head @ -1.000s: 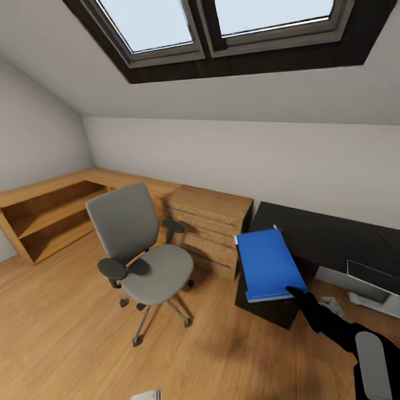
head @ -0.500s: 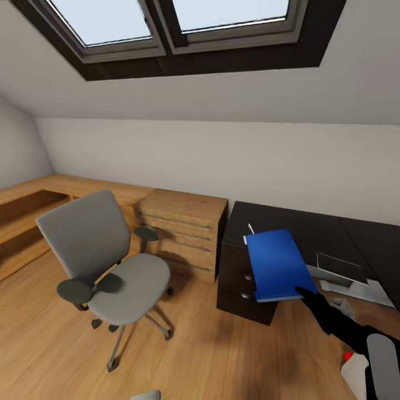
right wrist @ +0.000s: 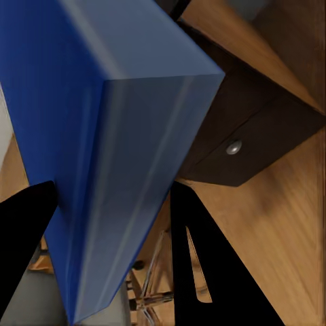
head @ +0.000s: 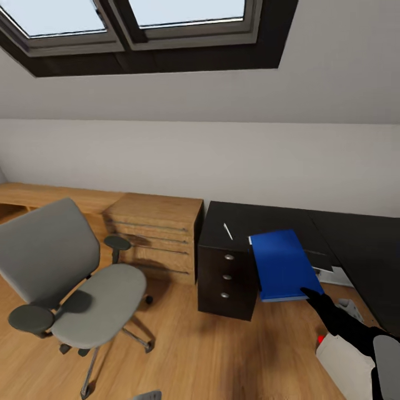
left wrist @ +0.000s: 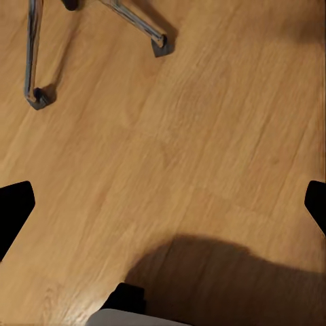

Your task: In the bedroom, organize the workspace by keeping the computer under the desk, ensuring the monitor is on the desk, placing the keyboard on the desk next to the monitor, placing the mouse on the desk next to the keyboard, moving the folder from the swivel chair onto the desk next to the mouse, stacking the notebook on top of the folder with the pen on top of the notebook, and positioning the swivel chair next to the desk.

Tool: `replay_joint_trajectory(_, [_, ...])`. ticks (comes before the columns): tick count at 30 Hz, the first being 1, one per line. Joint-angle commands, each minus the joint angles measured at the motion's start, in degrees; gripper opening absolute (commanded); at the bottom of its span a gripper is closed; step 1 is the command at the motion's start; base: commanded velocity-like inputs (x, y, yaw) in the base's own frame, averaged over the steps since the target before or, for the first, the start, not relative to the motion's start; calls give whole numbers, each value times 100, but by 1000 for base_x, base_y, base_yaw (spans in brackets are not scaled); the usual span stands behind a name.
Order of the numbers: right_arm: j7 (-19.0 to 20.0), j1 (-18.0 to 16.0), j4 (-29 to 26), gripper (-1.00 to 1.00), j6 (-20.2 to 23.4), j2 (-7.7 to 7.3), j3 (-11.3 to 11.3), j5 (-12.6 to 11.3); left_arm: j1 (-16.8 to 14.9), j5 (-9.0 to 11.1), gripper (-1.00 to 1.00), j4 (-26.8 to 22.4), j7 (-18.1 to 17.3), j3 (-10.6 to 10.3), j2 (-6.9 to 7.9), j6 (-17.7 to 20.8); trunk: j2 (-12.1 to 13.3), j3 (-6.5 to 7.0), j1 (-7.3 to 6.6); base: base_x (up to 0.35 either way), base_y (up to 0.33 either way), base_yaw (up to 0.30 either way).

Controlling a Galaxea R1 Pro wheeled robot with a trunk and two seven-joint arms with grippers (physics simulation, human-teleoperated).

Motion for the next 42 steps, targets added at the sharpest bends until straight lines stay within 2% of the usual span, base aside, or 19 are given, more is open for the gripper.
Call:
replay_joint_trajectory(1, [-28, -8, -4, -100, 30, 0, -17, -47, -8, 60, 100, -7, 36, -44, -5, -49, -5, -6, 0, 1, 0, -299])
replay_joint_trajectory(9, [-28, -8, -10, -100, 39, -27, -24, -63, -8, 59, 100, 49, 35, -44, -85, -49, 276, 111, -153, 0, 0, -193])
replay_joint_trajectory(12, [-21, -8, -7, -100, 43, -27, -21, -116, -8, 30, 100, 318, 36, -50, -204, -56, 397, 164, -219, 0, 0, -17])
replay_joint_trajectory(26, [-23, -8, -136, -100, 32, -25, -21, -215, -8, 29, 100, 378, 53, -41, -223, -84, 958, 415, -527, 0, 0, -41])
replay_joint_trajectory(35, [-34, -8, -112, -100, -135, -26, -21, -211, -8, 25, 100, 404, 46, -42, -223, -101, 958, 415, -527, 0, 0, -272])
replay_joint_trajectory(42, [-37, -8, -104, -100, -211, -27, -21, -206, -8, 25, 100, 413, 37, -42, -223, -299, 958, 415, -527, 35, -21, -290])
